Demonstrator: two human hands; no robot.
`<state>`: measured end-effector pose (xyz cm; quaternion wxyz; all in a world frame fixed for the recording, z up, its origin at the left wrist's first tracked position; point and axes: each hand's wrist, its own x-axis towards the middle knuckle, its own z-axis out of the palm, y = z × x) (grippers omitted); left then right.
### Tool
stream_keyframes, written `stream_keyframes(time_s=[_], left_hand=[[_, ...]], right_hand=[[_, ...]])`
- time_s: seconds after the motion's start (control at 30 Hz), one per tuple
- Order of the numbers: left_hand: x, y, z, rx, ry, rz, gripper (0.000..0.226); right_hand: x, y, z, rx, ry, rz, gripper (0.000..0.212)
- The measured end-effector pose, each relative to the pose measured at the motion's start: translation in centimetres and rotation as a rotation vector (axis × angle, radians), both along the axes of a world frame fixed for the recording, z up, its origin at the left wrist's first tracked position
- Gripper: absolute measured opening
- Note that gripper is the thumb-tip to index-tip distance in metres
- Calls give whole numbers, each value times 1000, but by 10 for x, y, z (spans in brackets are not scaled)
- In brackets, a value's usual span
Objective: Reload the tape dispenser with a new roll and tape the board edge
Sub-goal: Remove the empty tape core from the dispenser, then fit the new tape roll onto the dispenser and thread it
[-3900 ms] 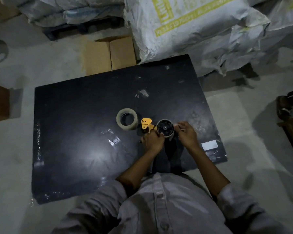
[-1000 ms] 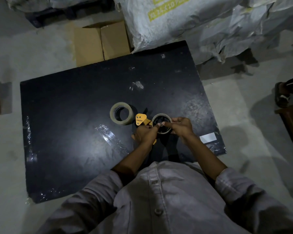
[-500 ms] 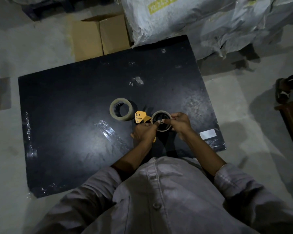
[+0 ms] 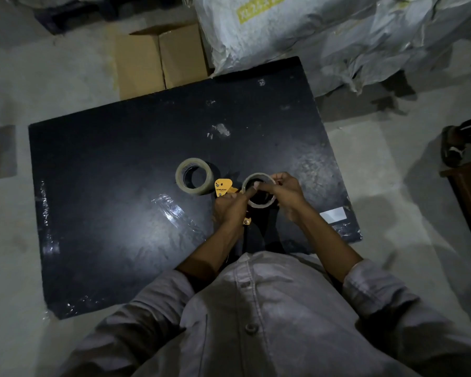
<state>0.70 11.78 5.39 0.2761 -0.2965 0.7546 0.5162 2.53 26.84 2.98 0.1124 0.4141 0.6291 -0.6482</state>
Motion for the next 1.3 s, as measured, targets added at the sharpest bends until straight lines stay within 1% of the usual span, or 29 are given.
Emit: stream_keyframes(time_s=[0.03,0.1,0.2,0.27,0.33,0.4,0.5,0.53,0.6,0.63,0.67,0.77,0.9,0.93,0.97,1.0,1.03,1.1,1.17,1.23,1.3], left_hand=[[-2,-2,-1,41,2,14,48],[-4,-10,-4,120,-8,35,40],[-8,-21,-7,268,-55,83,25],[-9,-27,-5,314,-69,93,22],[-11,-37,-3,324,-52,73,21],[-14,-46,-2,337,8,90,22],[-23,-68,-9,298,109,219,20],[-26,-76,-12,278,119,251,19],[-31,-93,-17,222,128,298,19],[-33,-101,-20,196,130,318,19],[-34,-109,-24,178,127,337,20],[-37,-124,-35,144,112,364,19],[-41,-136,-46,112,110,362,14],[-45,-138,-49,96,104,359,13],[-49,-140,-50,89,88,359,13],[-55,-141,-52,89,61,360,18],[-60,-142,-54,92,27,353,26],[-70,-142,-57,99,-17,335,42],[-79,-143,-63,66,0,315,50],[-85,-144,-68,16,17,296,53],[-89,-146,-68,-45,29,270,53]], right_hand=[[0,4,5,-70,4,5,47],[2,10,14,-150,10,14,52],[8,16,22,-170,26,14,51],[9,19,22,-145,40,9,50],[9,22,23,-116,57,-29,46],[9,28,23,-108,79,-99,43],[9,37,14,-150,92,-269,34],[8,38,10,-163,100,-321,34],[3,40,2,-147,99,-404,49],[0,41,-2,-136,104,-426,52],[-4,43,-6,-122,102,-442,49],[-9,44,-10,-43,37,-409,31],[-7,26,-5,135,-3,-275,11],[-6,22,-8,193,-10,-250,14],[-5,18,-13,249,-12,-229,23],[-3,20,-32,290,7,-202,28],[-2,17,-38,327,32,-173,28],[-2,6,-29,371,69,-126,20],[-4,-9,-1,371,95,-94,11],[-5,-18,9,335,108,-57,17],[-4,-21,8,312,111,-41,19]])
